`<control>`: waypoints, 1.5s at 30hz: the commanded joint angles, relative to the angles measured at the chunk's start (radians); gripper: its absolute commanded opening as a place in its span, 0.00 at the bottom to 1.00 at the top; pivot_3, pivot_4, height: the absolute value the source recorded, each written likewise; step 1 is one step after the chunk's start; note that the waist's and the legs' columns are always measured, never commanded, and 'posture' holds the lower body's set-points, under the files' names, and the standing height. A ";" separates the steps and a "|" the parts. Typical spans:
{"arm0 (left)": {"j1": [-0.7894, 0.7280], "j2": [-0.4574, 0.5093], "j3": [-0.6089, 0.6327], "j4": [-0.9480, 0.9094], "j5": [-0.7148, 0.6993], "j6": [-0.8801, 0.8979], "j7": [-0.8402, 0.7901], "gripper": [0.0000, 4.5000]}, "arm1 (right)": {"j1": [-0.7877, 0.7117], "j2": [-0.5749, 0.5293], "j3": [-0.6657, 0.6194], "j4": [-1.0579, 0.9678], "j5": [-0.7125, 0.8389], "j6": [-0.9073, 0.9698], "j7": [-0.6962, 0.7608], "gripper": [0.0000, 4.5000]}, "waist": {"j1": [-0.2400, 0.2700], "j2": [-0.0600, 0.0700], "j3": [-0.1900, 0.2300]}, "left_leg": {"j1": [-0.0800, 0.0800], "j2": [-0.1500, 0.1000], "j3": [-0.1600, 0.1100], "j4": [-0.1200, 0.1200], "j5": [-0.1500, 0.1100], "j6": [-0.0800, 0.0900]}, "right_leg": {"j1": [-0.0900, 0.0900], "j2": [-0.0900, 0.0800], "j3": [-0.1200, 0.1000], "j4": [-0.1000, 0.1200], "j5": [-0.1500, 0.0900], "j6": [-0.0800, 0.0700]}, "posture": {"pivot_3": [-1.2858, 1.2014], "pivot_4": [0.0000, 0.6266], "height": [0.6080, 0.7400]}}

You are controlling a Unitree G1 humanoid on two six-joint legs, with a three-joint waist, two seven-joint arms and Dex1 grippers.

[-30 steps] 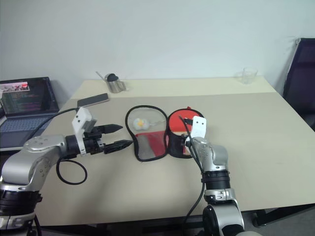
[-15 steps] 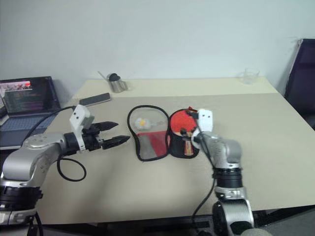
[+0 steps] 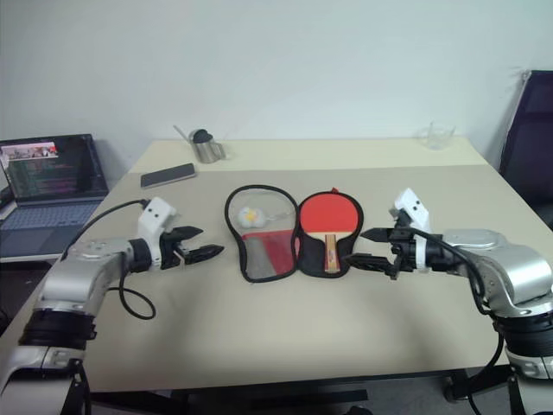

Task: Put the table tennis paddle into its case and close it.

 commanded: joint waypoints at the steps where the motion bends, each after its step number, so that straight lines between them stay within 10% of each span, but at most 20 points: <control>1: -0.028 -0.033 -0.060 0.039 0.068 -0.016 0.014 0.62 | -0.046 -0.004 -0.026 0.034 -0.015 -0.076 0.033 1.00 | 0.005 0.000 0.000 | 0.000 0.000 0.000 0.001 0.000 0.000 | 0.001 0.000 0.000 0.000 0.001 0.000 | 0.52 0.24 1.00; 9: -0.013 -0.118 -0.093 -0.034 0.089 0.052 0.041 0.00 | -0.058 0.003 -0.021 0.021 -0.015 -0.094 0.026 1.00 | 0.025 -0.001 0.000 | -0.004 -0.001 -0.002 0.003 0.000 -0.001 | -0.001 -0.002 -0.001 -0.001 0.002 0.000 | 0.52 0.24 1.00; 25: -0.338 -0.499 -0.022 -0.082 -0.075 0.178 0.144 0.00 | -0.043 -0.052 -0.068 -0.011 -0.009 -0.082 0.013 1.00 | 0.047 -0.004 0.001 | -0.007 -0.002 -0.003 0.005 0.000 -0.001 | -0.001 -0.003 -0.003 -0.003 0.003 0.000 | 0.52 0.24 1.00; 32: -0.326 -0.689 -0.225 0.047 0.094 0.188 0.315 0.00 | -0.076 -0.102 -0.101 0.054 -0.050 -0.125 -0.001 1.00 | 0.045 -0.004 0.001 | -0.005 -0.002 -0.001 0.004 0.000 -0.001 | 0.000 -0.003 -0.002 -0.003 0.003 0.001 | 0.52 0.24 1.00; 45: -0.193 -0.230 0.156 -0.265 -0.282 0.120 -0.156 0.00 | -0.138 0.238 -0.255 0.243 0.003 0.159 -0.469 1.00 | 0.021 -0.004 0.001 | -0.004 0.003 0.001 0.004 0.003 -0.005 | -0.004 0.001 0.001 -0.001 0.007 -0.005 | 0.52 0.24 1.00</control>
